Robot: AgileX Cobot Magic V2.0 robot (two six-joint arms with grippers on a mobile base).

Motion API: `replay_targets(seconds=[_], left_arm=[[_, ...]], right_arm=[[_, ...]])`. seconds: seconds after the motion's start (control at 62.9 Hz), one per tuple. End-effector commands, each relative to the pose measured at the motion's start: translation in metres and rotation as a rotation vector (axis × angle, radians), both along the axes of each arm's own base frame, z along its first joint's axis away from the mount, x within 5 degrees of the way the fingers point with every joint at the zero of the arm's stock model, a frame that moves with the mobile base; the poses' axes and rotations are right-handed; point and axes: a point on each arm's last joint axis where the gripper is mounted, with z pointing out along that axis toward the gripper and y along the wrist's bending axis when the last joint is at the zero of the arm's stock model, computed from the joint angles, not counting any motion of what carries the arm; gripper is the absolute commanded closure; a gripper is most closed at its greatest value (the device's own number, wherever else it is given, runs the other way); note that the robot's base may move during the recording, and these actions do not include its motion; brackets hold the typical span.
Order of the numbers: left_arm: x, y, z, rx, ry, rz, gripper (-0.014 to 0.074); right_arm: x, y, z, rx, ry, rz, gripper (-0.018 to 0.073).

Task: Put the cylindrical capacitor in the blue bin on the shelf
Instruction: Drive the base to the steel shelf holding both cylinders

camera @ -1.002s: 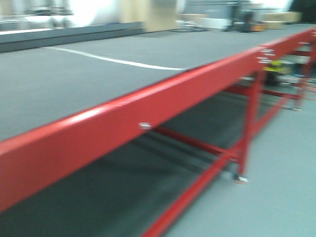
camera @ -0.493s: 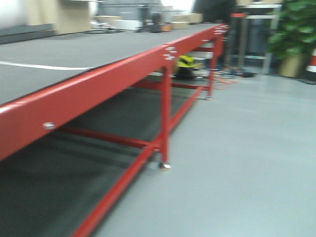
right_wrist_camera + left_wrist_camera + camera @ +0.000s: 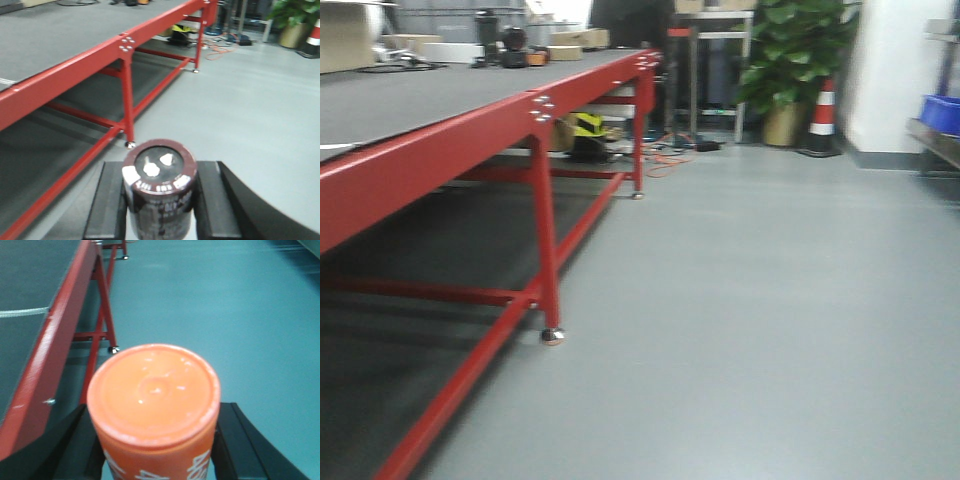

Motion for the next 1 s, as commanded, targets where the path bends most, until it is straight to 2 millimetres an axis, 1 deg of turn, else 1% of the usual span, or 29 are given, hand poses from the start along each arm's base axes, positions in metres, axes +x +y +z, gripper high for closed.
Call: replay_targets(seconds=[0.0, 0.986], left_arm=[[-0.0011, -0.0003, 0.0024, -0.012, -0.026, 0.003, 0.0707], [-0.0011, -0.0003, 0.0024, -0.012, -0.026, 0.003, 0.0707]], right_arm=[[-0.0022, -0.0012, 0.0059, 0.005, -0.044, -0.004, 0.0712], [-0.0022, -0.0012, 0.0059, 0.005, -0.044, -0.004, 0.0712]])
